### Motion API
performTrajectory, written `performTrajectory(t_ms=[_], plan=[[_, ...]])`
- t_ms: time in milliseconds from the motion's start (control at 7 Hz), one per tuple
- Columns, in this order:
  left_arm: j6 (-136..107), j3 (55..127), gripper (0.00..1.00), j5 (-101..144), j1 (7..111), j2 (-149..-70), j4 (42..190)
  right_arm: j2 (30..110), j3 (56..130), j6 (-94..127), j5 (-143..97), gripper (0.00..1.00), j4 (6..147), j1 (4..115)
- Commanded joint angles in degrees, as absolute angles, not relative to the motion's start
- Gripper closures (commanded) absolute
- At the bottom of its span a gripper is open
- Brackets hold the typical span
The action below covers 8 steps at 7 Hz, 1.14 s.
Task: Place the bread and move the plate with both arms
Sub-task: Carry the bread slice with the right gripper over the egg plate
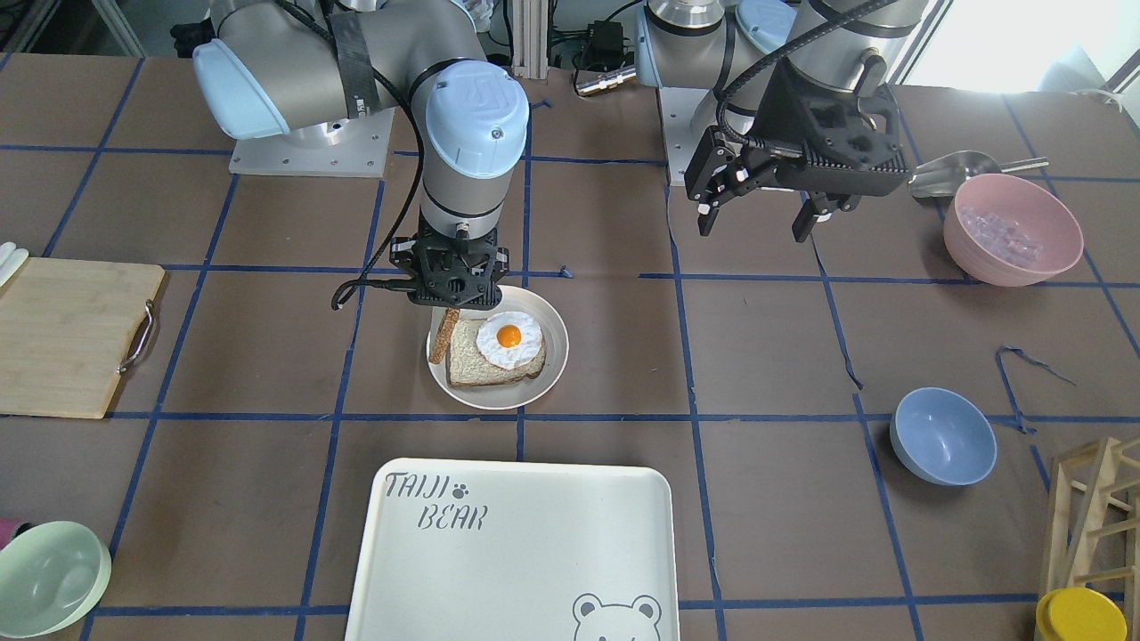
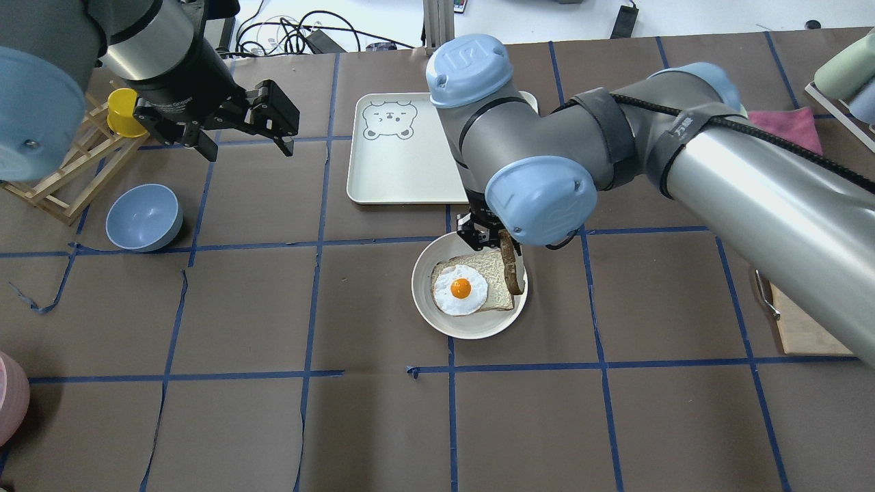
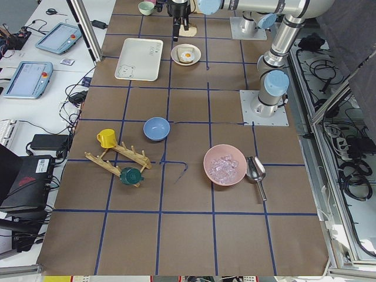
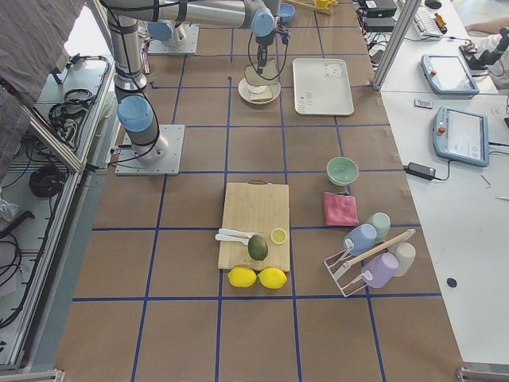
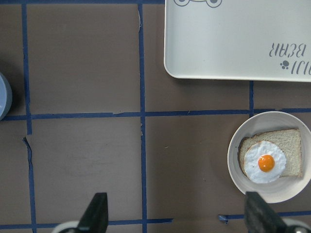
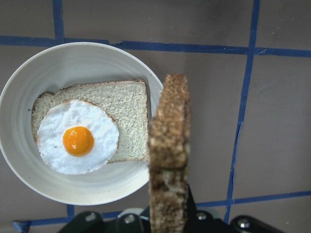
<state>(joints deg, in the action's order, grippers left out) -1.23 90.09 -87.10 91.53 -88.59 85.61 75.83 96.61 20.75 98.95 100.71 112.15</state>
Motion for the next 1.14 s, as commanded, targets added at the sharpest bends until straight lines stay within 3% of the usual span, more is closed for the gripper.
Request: performTrajectory(t_ms=[0, 1000], plan=[[-1.23, 90.09, 0.0, -87.1, 91.49, -88.59, 85.61, 74.36, 99.57, 22.75, 98.53, 1.0, 108.51, 112.76], [-1.23, 90.09, 0.0, -87.1, 91.49, -88.59, 85.61, 72.16, 103.1, 24.96, 98.61, 1.0, 111.45, 113.03]])
